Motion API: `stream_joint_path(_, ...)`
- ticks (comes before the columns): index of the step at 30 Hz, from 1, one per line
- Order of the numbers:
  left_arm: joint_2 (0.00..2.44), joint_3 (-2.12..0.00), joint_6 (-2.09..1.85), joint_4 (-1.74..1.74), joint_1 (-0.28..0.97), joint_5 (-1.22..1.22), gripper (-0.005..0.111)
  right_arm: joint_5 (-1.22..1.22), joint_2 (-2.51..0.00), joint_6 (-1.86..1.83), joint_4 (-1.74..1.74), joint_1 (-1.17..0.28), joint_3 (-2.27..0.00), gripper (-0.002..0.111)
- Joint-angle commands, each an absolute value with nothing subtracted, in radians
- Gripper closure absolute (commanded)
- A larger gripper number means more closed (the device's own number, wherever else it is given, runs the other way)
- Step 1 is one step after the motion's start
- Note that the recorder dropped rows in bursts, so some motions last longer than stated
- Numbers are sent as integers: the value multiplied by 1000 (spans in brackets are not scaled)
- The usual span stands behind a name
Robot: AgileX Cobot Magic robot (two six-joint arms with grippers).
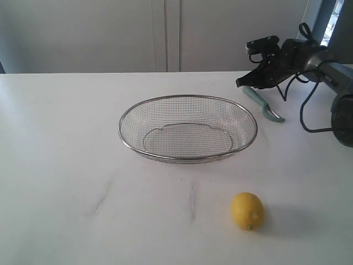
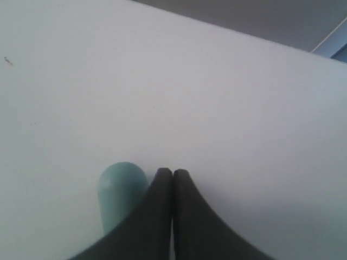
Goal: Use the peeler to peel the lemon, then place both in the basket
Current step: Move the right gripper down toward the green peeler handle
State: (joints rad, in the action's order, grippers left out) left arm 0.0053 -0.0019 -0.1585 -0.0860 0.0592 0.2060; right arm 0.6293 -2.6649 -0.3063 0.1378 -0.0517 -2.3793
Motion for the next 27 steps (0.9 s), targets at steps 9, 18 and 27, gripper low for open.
stream_joint_path(9,0,0,-158,-89,64,211,106,733,-2674,-314,152,-69,-2388,108)
stream_joint_path(18,0,0,-158,-89,64,211,106,861,-2671,-414,280,-69,-2422,108)
stream_joint_path(27,0,0,-158,-89,64,211,106,980,-2633,-451,270,-69,-2422,108)
